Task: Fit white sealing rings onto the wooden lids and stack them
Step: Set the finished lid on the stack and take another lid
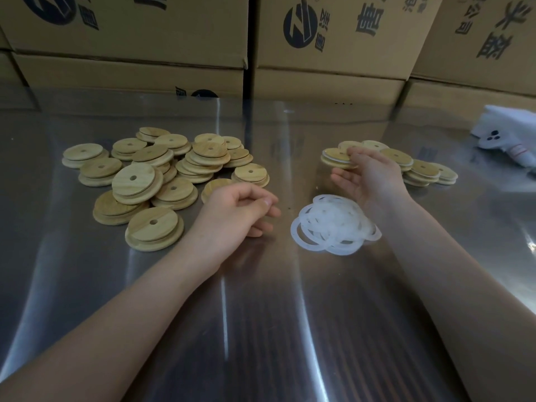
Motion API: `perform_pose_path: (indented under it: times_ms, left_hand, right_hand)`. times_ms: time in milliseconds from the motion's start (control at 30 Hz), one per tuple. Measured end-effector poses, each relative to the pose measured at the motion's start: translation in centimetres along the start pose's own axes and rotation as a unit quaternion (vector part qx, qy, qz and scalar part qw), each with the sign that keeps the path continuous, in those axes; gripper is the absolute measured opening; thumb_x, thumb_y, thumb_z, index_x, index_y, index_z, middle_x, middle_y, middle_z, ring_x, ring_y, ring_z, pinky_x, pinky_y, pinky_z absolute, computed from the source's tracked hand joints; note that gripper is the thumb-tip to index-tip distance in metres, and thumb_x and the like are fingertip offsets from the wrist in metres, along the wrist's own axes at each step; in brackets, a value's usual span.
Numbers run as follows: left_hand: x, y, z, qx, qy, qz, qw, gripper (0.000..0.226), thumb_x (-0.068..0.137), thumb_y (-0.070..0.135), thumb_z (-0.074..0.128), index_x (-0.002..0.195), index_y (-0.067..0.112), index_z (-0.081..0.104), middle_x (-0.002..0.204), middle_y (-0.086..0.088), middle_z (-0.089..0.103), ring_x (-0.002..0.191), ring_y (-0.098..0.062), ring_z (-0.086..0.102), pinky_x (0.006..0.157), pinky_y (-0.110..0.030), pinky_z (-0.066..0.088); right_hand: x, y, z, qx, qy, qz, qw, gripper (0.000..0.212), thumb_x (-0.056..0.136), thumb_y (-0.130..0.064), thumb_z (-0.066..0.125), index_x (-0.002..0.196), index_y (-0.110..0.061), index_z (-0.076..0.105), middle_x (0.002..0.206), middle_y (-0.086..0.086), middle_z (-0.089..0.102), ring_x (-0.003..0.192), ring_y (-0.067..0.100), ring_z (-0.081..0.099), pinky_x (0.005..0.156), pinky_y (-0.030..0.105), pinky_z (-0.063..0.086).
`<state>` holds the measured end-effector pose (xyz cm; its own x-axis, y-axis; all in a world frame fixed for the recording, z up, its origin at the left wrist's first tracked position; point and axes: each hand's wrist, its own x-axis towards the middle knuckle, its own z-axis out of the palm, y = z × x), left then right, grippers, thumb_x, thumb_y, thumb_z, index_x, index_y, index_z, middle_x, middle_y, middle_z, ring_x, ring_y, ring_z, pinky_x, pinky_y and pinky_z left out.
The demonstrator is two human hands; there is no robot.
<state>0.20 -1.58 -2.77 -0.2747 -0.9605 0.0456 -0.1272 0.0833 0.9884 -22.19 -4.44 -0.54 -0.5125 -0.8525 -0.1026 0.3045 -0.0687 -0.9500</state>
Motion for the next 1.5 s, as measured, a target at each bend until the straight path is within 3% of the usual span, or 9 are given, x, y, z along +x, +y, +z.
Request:
perform_pose_path:
  times_ms: [300, 467, 667, 800, 900, 1133, 1233, 1333, 1500]
  left_hand:
    - [0.1, -0.3, 0.0, 0.02, -0.009, 0.007, 1.0, 0.016, 0.096, 0.01, 0.057, 0.09, 0.017, 0.07, 0.081, 0.004, 0.076, 0.069, -0.011, 0.07, 0.06, -0.016, 0.053]
    - [0.1, -0.3, 0.1, 0.032, -0.005, 0.018, 0.999, 0.013, 0.095, 0.014, 0.059, 0.089, 0.015, 0.071, 0.082, 0.001, 0.076, 0.067, -0.011, 0.069, 0.059, -0.016, 0.053]
    - [-0.2, -0.2, 0.3, 0.097, 0.032, 0.066, 0.993, 0.022, 0.092, 0.028, 0.063, 0.08, 0.013, 0.072, 0.082, -0.009, 0.073, 0.079, -0.025, 0.067, 0.07, -0.037, 0.056]
    - [-0.1, -0.5, 0.0, 0.154, 0.083, 0.103, 0.979, 0.02, 0.088, 0.029, 0.069, 0.072, 0.018, 0.069, 0.069, -0.001, 0.066, 0.065, -0.011, 0.058, 0.065, -0.029, 0.047]
    - [0.1, -0.5, -0.5, 0.205, 0.125, 0.113, 0.964, 0.01, 0.086, 0.019, 0.071, 0.079, 0.027, 0.07, 0.079, 0.012, 0.068, 0.081, -0.009, 0.062, 0.074, -0.027, 0.049]
    - [0.9, -1.1, -1.7, 0.39, 0.164, 0.106, 0.9, 0.027, 0.089, 0.025, 0.065, 0.116, 0.022, 0.065, 0.118, 0.0, 0.064, 0.113, -0.026, 0.053, 0.097, -0.04, 0.042]
    - [1.0, -1.2, -1.9, 0.433, 0.147, 0.082, 0.886, 0.038, 0.09, 0.03, 0.063, 0.126, 0.022, 0.058, 0.124, -0.002, 0.062, 0.12, -0.029, 0.049, 0.101, -0.04, 0.038]
    - [0.9, -1.2, -1.7, 0.461, 0.124, 0.052, 0.877, 0.049, 0.09, 0.035, 0.061, 0.136, 0.024, 0.048, 0.135, -0.001, 0.055, 0.129, -0.031, 0.04, 0.105, -0.042, 0.033]
    - [0.8, -1.3, -1.6, 0.501, 0.109, 0.045, 0.857, 0.051, 0.091, 0.04, 0.058, 0.138, 0.024, 0.047, 0.143, -0.001, 0.046, 0.133, -0.031, 0.034, 0.107, -0.044, 0.032]
  right_hand:
    - [1.2, 0.3, -1.1, -0.068, 0.043, 0.001, 0.997, 0.012, 0.096, -0.004, 0.053, 0.095, -0.016, 0.056, 0.083, 0.009, 0.065, 0.057, 0.015, 0.069, 0.061, 0.027, 0.059]
    - [2.0, 0.5, -1.6, -0.187, 0.075, -0.03, 0.979, 0.016, 0.093, -0.009, 0.056, 0.108, -0.014, 0.057, 0.075, 0.007, 0.058, 0.049, 0.016, 0.055, 0.044, 0.024, 0.049]
    - [2.5, 0.3, -2.3, -0.35, 0.088, -0.082, 0.929, 0.016, 0.09, -0.021, 0.06, 0.106, -0.02, 0.058, 0.071, 0.004, 0.061, 0.044, 0.015, 0.052, 0.036, 0.021, 0.04]
    - [2.4, 0.3, -2.2, -0.453, 0.084, -0.109, 0.881, 0.019, 0.088, -0.028, 0.056, 0.107, -0.026, 0.056, 0.081, 0.004, 0.065, 0.064, 0.022, 0.062, 0.059, 0.036, 0.054]
    - [2.1, 0.3, -2.2, -0.5, 0.065, -0.114, 0.856, 0.021, 0.088, -0.027, 0.052, 0.108, -0.026, 0.055, 0.091, 0.006, 0.066, 0.089, 0.031, 0.064, 0.084, 0.048, 0.055]
    - [1.6, 0.4, -1.9, -0.534, 0.067, -0.155, 0.828, 0.029, 0.089, -0.021, 0.051, 0.117, -0.019, 0.058, 0.095, 0.007, 0.064, 0.092, 0.03, 0.059, 0.075, 0.036, 0.045]
    - [0.8, 0.1, -1.2, -0.522, -0.009, -0.219, 0.824, 0.017, 0.089, -0.016, 0.056, 0.101, -0.019, 0.068, 0.068, -0.004, 0.06, 0.065, 0.012, 0.055, 0.058, 0.021, 0.04]
    - [-0.8, -0.2, 0.0, -0.535, -0.143, -0.225, 0.802, 0.012, 0.088, -0.019, 0.062, 0.086, -0.022, 0.074, 0.072, -0.012, 0.067, 0.069, 0.0, 0.06, 0.057, 0.005, 0.041]
    - [-2.8, -0.3, 1.1, -0.563, -0.282, -0.16, 0.76, 0.01, 0.082, -0.02, 0.071, 0.075, -0.026, 0.075, 0.066, -0.013, 0.069, 0.06, 0.002, 0.063, 0.053, 0.018, 0.053]
